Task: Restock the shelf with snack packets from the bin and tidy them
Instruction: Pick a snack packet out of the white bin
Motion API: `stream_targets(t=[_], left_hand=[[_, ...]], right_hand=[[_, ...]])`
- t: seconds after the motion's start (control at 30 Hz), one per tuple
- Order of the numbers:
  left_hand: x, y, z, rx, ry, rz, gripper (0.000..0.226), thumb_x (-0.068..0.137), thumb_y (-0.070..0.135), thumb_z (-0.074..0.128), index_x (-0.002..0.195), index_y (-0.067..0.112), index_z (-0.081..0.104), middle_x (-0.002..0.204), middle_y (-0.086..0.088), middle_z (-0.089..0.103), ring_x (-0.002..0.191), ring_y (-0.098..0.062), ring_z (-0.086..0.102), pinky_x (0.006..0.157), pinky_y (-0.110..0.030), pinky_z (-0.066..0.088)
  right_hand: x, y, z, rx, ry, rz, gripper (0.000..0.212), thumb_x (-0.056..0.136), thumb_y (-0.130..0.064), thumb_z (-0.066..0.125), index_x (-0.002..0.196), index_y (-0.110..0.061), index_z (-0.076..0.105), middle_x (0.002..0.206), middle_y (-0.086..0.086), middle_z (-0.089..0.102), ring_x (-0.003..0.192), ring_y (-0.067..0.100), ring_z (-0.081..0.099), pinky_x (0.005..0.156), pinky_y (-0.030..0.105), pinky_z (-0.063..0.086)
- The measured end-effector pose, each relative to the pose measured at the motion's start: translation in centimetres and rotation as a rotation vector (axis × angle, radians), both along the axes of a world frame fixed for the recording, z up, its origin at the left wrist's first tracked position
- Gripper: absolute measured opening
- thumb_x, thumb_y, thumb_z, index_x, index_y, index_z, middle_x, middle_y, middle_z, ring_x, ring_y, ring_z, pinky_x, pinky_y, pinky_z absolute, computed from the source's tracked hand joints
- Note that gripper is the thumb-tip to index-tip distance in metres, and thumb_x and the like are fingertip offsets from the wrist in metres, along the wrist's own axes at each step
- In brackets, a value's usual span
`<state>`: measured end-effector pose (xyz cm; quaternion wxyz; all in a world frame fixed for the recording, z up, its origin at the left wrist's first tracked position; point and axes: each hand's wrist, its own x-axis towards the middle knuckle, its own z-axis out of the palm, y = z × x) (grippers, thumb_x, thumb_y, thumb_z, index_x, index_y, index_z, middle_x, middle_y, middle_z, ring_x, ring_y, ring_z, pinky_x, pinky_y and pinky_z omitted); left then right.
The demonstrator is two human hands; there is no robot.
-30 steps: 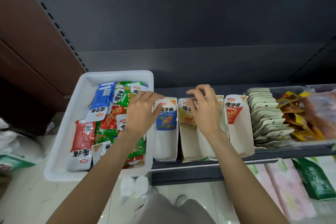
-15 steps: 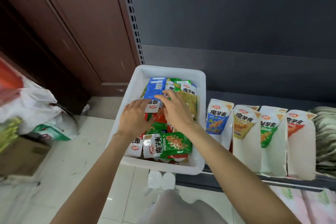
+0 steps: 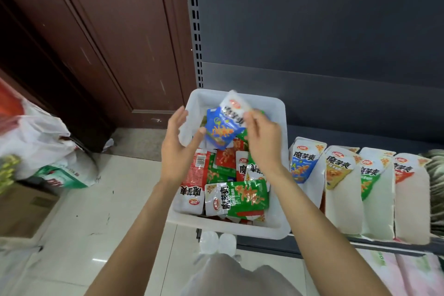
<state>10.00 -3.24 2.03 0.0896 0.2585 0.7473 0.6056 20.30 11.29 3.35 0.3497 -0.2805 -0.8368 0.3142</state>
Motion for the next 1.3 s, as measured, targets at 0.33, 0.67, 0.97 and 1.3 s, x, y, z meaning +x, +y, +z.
stream_targets(t=[0.33, 0.67, 0.97, 1.3], left_hand=[[2.9, 1.3, 2.2, 0.04, -0.458, -0.426, 0.016, 0.088, 0.01, 0.059, 0.103, 0.011, 0.065, 0.095, -0.002, 0.072, 0.082, -0.015, 0.068, 0.067, -0.026, 0.053], [10.0, 7.1, 1.3, -0.221, 0.148, -0.501, 0.03, 0.084, 0.023, 0.068, 0.113, 0.029, 0.061, 0.086, 0.027, 0.063, 0.074, 0.009, 0.061, 0.066, -0.004, 0.043], [10.8, 9.9, -2.6, -0.472, 0.267, -0.529, 0.053, 0.087, 0.027, 0.064, 0.135, 0.025, 0.044, 0.126, 0.003, 0.053, 0.106, -0.007, 0.054, 0.086, -0.023, 0.041], [11.3, 11.1, -3.0, -0.493, 0.299, -0.548, 0.053, 0.088, 0.023, 0.062, 0.137, 0.024, 0.042, 0.135, 0.001, 0.047, 0.119, -0.016, 0.048, 0.096, -0.032, 0.044]], right_hand=[[5.9, 1.7, 3.2, -0.785, 0.175, 0.07, 0.013, 0.092, -0.008, 0.058, 0.103, -0.016, 0.06, 0.091, 0.006, 0.068, 0.068, 0.011, 0.066, 0.057, 0.026, 0.056], [21.1, 3.9, 4.8, -0.293, 0.064, -0.296, 0.021, 0.089, -0.011, 0.064, 0.087, -0.03, 0.055, 0.08, -0.007, 0.062, 0.06, 0.003, 0.06, 0.05, 0.017, 0.051], [19.1, 5.2, 2.3, 0.142, -0.388, -0.257, 0.02, 0.085, -0.015, 0.066, 0.105, -0.014, 0.064, 0.079, 0.011, 0.069, 0.071, 0.033, 0.063, 0.057, 0.031, 0.038], [14.5, 7.1, -1.3, 0.247, -0.661, -0.119, 0.023, 0.095, -0.025, 0.053, 0.116, -0.023, 0.063, 0.111, 0.002, 0.068, 0.098, 0.022, 0.064, 0.071, 0.029, 0.048]])
